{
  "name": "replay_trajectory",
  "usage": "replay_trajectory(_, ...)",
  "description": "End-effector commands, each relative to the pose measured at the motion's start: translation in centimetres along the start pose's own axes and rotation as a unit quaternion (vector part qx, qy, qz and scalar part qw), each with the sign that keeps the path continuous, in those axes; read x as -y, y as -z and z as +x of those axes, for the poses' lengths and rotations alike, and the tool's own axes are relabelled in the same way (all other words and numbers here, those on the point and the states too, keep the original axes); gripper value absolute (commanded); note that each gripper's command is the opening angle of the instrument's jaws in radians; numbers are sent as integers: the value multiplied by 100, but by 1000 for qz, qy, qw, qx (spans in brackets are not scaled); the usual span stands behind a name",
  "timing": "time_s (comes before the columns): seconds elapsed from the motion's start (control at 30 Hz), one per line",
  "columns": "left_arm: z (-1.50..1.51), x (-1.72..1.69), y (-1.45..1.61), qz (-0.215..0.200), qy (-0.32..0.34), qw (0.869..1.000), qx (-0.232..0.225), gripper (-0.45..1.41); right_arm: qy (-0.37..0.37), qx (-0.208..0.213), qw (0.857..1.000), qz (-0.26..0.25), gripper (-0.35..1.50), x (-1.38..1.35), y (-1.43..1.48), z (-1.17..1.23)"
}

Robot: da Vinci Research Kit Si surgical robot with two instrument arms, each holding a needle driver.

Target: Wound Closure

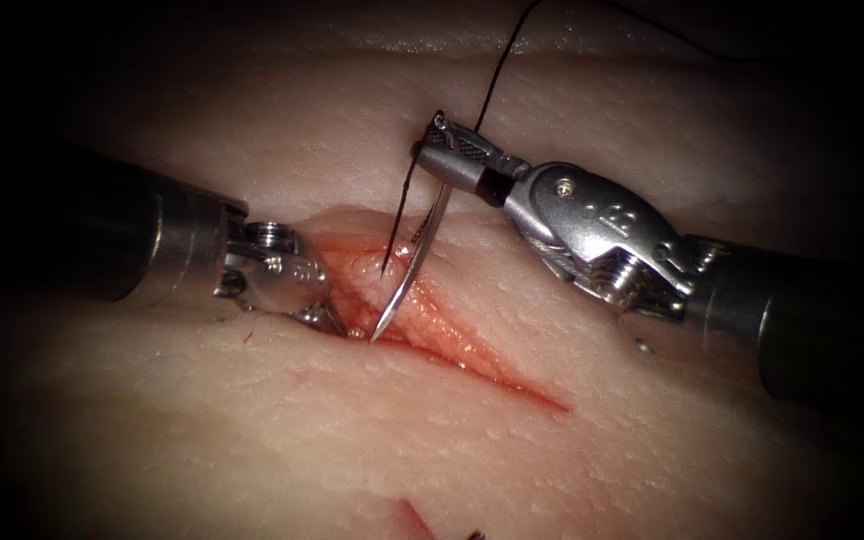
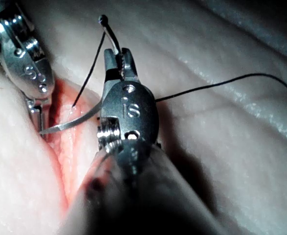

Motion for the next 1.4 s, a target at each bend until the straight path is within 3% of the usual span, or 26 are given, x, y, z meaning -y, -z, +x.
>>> replay_trajectory(0.03, 5, 5, -3, -1, -2, 1000, -1, -45, 6, -2, 1000, -2, -35, -4, -12, -5)
replay_trajectory(0.57, -4, -8, 8, 0, -10, 1000, 0, -43, 47, 6, 999, -17, -35, 3, -27, -52)
replay_trajectory(0.93, 9, -22, 36, 28, -7, 999, -37, -45, 32, 0, 999, -20, -35, 9, -28, -49)
replay_trajectory(1.4, 11, -52, 35, 35, -19, 997, -61, -42, -5, -5, 1000, -22, -35, 13, -28, -52)
